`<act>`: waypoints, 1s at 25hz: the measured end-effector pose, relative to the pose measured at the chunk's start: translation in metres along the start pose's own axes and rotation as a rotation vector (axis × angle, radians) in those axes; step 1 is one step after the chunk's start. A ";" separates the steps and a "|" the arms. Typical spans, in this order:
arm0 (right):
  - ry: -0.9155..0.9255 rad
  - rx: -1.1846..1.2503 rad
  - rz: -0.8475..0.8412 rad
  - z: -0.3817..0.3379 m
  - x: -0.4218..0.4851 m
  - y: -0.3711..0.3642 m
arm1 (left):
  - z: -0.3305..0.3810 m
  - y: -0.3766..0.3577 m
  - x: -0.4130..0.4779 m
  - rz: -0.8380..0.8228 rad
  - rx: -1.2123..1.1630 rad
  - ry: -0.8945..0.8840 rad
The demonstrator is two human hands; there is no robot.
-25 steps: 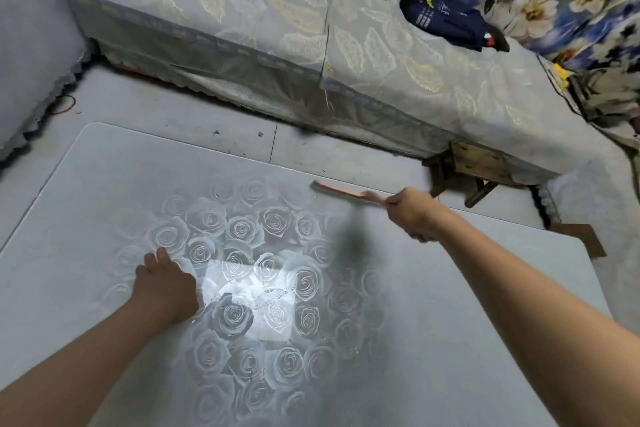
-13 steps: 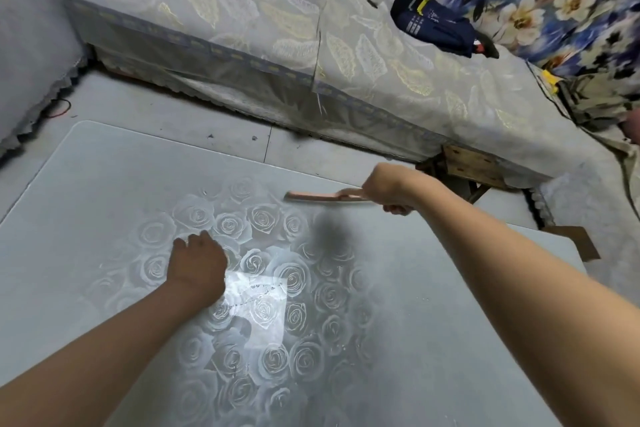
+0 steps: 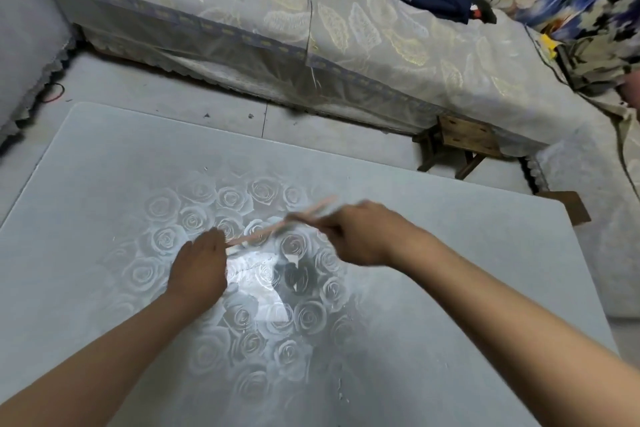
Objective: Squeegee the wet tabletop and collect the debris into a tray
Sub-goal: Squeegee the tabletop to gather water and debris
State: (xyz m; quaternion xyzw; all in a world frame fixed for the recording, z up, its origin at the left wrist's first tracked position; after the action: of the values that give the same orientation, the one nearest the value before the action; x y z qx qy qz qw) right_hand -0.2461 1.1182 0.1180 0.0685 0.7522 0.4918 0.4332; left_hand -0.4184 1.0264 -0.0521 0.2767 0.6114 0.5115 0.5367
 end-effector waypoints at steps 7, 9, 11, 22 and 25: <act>-0.029 0.215 -0.044 -0.014 -0.061 -0.099 | -0.024 0.000 -0.029 0.021 -0.298 0.039; -0.100 0.201 -0.089 -0.006 -0.090 -0.100 | -0.018 0.004 -0.039 -0.007 -0.309 0.003; -0.097 0.143 -0.092 -0.011 -0.095 -0.093 | -0.011 0.006 -0.046 -0.052 -0.286 -0.020; 0.151 0.255 0.208 -0.092 0.001 -0.132 | -0.040 -0.019 -0.053 0.020 -0.227 0.251; 0.115 0.363 0.226 -0.058 -0.025 -0.153 | -0.009 -0.029 -0.067 0.110 -0.356 0.217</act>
State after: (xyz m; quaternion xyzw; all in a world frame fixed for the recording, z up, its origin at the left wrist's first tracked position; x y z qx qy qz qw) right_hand -0.2223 0.9876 0.0183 0.2012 0.8393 0.3969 0.3124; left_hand -0.4027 0.9541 -0.0550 0.1538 0.5496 0.6665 0.4796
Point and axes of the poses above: each hand's wrist, its own x-axis towards the middle knuckle, its own y-axis out of the back of the hand, z = x × y, the point moved 5 cm from there along x, towards the middle knuckle, and after that the axes turned 7 degrees about y, right-handed, at the moved point
